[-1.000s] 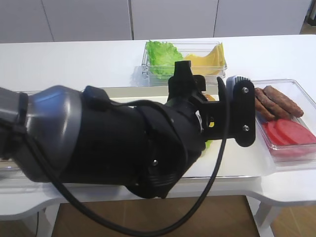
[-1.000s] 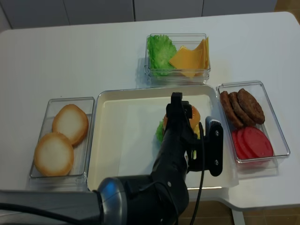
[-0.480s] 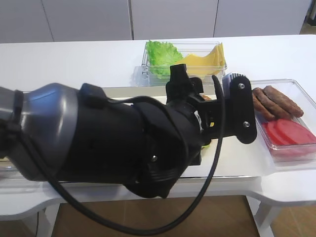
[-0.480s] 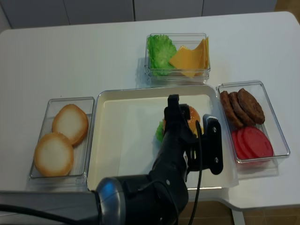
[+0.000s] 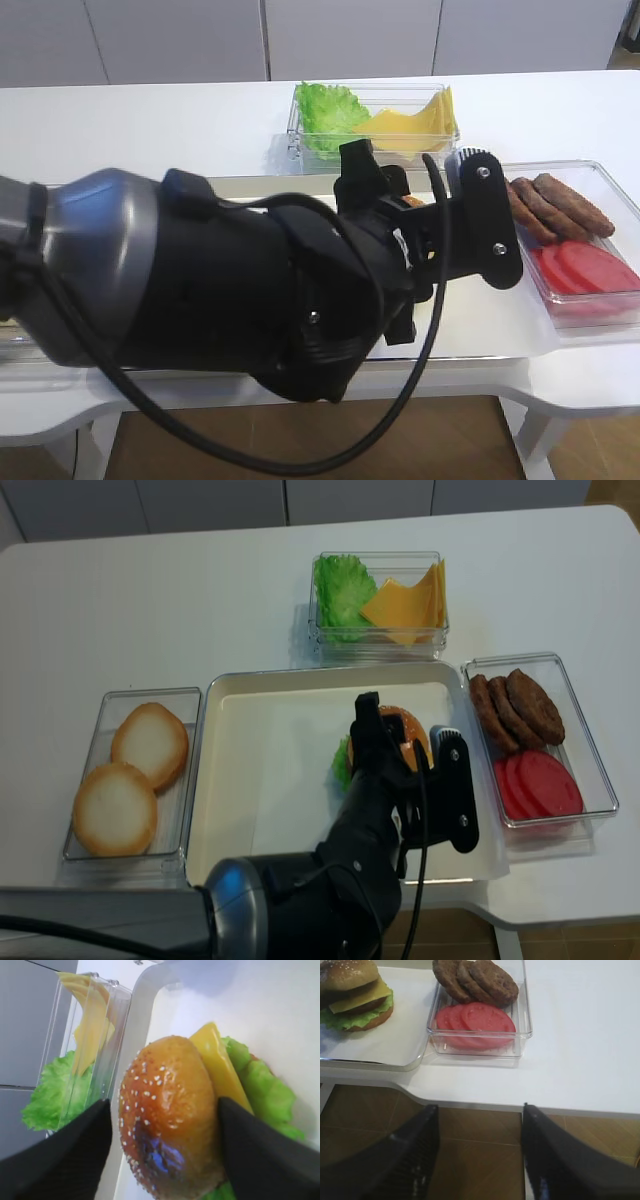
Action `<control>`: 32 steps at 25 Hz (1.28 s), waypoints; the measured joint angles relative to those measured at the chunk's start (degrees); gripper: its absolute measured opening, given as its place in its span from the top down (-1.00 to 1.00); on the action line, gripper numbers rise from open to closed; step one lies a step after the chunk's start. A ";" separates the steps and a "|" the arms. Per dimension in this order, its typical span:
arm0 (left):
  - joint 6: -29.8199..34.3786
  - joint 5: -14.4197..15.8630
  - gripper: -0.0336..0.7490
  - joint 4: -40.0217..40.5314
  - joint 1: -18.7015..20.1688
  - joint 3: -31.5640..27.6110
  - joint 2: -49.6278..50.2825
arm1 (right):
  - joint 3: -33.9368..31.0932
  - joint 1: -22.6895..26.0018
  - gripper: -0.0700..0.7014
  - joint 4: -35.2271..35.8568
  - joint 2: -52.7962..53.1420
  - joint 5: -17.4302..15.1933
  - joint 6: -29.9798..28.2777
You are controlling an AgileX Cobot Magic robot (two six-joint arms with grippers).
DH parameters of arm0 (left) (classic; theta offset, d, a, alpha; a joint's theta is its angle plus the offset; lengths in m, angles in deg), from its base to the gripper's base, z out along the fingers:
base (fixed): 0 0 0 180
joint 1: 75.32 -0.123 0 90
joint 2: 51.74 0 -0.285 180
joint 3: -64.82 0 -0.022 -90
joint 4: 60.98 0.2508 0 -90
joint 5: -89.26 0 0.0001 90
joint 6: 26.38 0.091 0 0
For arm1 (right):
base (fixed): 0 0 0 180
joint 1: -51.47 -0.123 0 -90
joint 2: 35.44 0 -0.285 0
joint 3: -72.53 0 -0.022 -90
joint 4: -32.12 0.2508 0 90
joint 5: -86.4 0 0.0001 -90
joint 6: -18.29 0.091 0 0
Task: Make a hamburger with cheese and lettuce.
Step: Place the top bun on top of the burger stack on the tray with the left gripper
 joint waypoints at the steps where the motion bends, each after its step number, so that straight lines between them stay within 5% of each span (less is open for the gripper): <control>1: 0.00 0.00 -0.30 -0.33 0.00 0.00 0.00 | 0.00 0.00 -0.22 0.00 0.00 0.00 0.00; 32: -1.19 -3.28 -0.30 -12.94 0.00 0.00 -4.77 | 0.00 0.00 -0.22 0.00 0.00 0.00 0.00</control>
